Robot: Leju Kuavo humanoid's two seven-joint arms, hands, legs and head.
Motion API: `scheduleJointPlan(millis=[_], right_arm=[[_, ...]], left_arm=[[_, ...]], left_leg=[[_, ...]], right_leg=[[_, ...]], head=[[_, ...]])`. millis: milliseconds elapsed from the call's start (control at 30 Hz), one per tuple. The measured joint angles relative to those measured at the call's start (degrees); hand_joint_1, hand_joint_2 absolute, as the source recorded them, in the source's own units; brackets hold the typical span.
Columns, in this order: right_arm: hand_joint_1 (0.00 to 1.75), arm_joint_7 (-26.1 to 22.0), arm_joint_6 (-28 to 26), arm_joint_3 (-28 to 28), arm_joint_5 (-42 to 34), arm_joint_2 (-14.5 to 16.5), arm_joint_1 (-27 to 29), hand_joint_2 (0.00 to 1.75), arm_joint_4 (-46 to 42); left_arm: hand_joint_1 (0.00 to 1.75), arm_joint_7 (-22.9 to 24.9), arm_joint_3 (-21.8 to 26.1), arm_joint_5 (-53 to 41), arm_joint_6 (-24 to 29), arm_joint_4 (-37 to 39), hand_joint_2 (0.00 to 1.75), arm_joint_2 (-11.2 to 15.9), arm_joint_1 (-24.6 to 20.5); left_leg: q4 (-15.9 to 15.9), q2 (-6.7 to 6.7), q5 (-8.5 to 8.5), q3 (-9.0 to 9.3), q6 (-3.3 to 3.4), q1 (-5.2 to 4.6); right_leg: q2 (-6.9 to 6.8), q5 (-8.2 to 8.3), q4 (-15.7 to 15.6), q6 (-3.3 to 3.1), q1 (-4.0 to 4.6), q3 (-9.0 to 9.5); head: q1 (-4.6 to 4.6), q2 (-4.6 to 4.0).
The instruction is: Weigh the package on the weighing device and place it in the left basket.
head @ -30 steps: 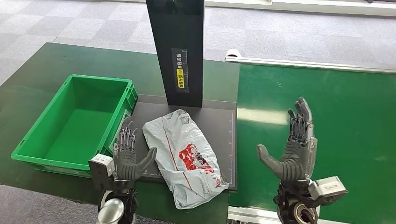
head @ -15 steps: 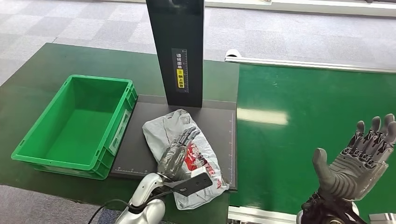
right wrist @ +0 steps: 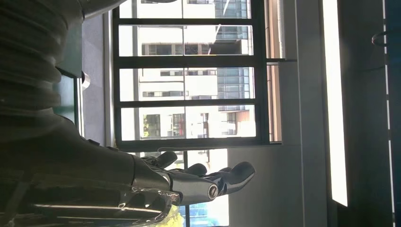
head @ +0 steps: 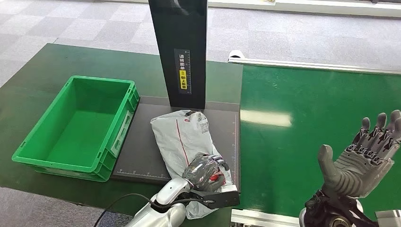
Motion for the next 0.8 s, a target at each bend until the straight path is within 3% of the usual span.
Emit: scheduleJointPlan(millis=[133,300,567,667,800], right_arm=[[0.00,0.0,0.0,0.0,0.0,0.0,0.0,1.75,0.1],[0.00,-0.2,0.9,0.0,0.0,0.2,-1.0,1.75,1.6],[0.00,-0.2,1.1,-0.1,0.0,0.2,-1.7,1.75,2.7],[0.00,-0.3,1.1,-0.1,-0.2,0.2,-2.2,1.75,3.2],[0.00,-0.4,0.6,-0.1,-0.8,0.2,-2.5,1.75,3.7]], left_arm=[[1.75,-0.3,0.0,0.3,0.3,0.3,1.75,0.0,-0.1],[1.75,-4.9,0.2,5.0,0.7,0.8,1.75,0.1,-0.3],[1.75,-7.8,0.5,8.0,0.7,-0.5,1.75,0.5,0.3],[1.75,-12.1,1.1,13.6,1.3,-4.6,1.75,1.3,1.9],[1.75,-17.0,3.0,22.6,4.0,-16.1,1.75,3.6,4.7]], left_leg=[[0.0,0.01,0.00,0.01,0.00,0.00],[0.0,-0.01,0.00,0.02,0.00,0.01],[0.0,0.00,0.00,0.00,0.00,0.01],[0.0,0.00,0.01,-0.01,-0.01,0.01],[0.0,0.02,0.01,-0.03,-0.01,0.02]], right_leg=[[0.00,0.00,0.0,0.00,0.00,0.01],[0.00,0.00,0.0,0.00,0.01,0.01],[0.00,0.00,0.0,0.00,0.01,0.00],[0.00,0.00,0.0,0.00,0.01,-0.02],[0.01,0.00,0.0,-0.01,0.03,-0.06]], head=[[-0.01,0.00],[0.00,0.00],[0.01,0.00],[0.00,0.00],[-0.01,0.00]])
